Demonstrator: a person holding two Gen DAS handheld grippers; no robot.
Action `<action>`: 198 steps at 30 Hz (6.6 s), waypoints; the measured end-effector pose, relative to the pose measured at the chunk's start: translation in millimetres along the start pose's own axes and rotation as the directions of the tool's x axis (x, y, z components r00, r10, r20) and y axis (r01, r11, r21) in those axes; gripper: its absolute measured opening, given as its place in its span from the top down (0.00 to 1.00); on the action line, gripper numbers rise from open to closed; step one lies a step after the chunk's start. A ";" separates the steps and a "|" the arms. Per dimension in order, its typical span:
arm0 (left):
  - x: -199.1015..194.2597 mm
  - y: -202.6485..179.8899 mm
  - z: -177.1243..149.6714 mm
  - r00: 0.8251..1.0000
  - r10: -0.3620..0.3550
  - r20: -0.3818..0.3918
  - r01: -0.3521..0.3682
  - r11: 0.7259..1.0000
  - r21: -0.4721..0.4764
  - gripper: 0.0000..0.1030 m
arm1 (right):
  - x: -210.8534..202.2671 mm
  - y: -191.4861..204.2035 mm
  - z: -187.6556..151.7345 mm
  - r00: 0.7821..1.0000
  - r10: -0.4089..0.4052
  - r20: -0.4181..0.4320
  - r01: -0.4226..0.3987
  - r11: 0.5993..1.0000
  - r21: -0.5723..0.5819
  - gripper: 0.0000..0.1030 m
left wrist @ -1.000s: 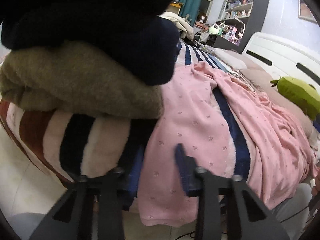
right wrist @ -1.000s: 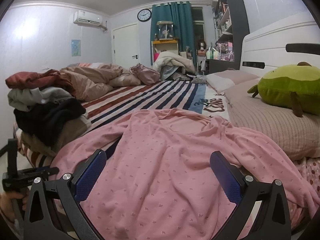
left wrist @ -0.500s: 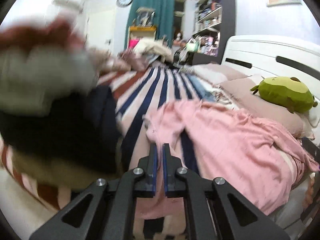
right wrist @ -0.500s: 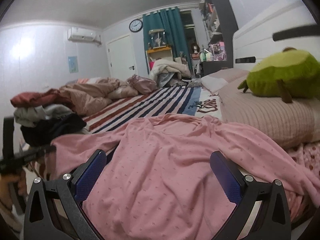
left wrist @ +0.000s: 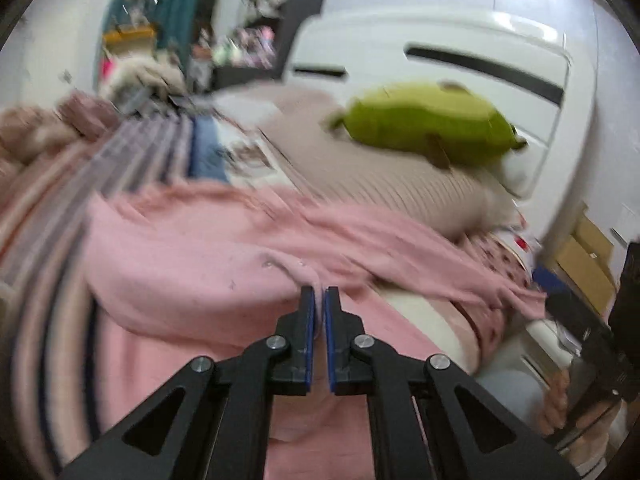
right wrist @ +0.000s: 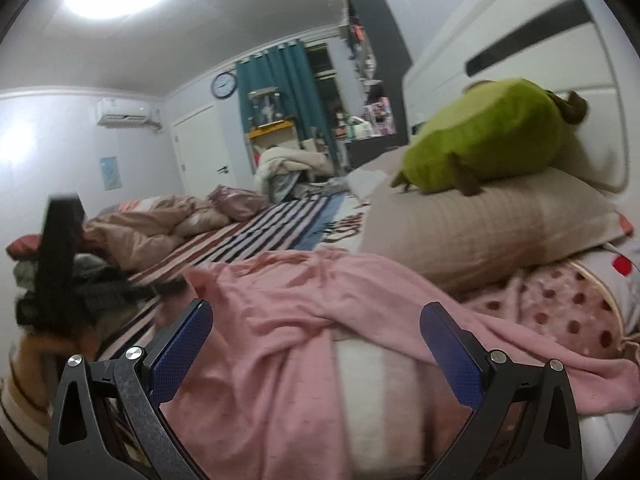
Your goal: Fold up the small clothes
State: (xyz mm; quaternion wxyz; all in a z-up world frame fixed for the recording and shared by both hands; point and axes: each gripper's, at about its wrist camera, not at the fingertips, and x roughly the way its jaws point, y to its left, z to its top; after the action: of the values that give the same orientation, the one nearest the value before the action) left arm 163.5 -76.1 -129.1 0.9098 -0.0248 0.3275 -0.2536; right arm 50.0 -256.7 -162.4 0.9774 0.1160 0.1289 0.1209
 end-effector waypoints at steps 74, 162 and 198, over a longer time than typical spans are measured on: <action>-116.3 95.4 -92.2 0.957 0.282 0.061 -0.272 0.952 -0.137 0.29 | 71.5 45.2 -60.8 0.865 0.086 -0.494 -0.050 0.995 0.085 0.92; -134.2 81.1 -60.8 0.941 0.244 0.234 -0.208 0.963 -0.169 0.01 | 160.6 128.6 18.3 0.830 0.210 -0.517 -0.324 0.935 -0.141 0.91; -127.3 75.9 -58.1 0.952 0.222 0.212 -0.193 0.970 -0.151 0.01 | 127.6 -34.1 9.6 0.931 0.192 -0.311 -0.142 0.974 0.177 0.94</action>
State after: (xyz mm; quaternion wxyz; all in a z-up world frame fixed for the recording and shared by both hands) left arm 78.3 57.8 -116.5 0.9594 -0.0775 0.2378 -0.1304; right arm 179.4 -256.8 -190.8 0.9170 0.1791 0.2872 0.2112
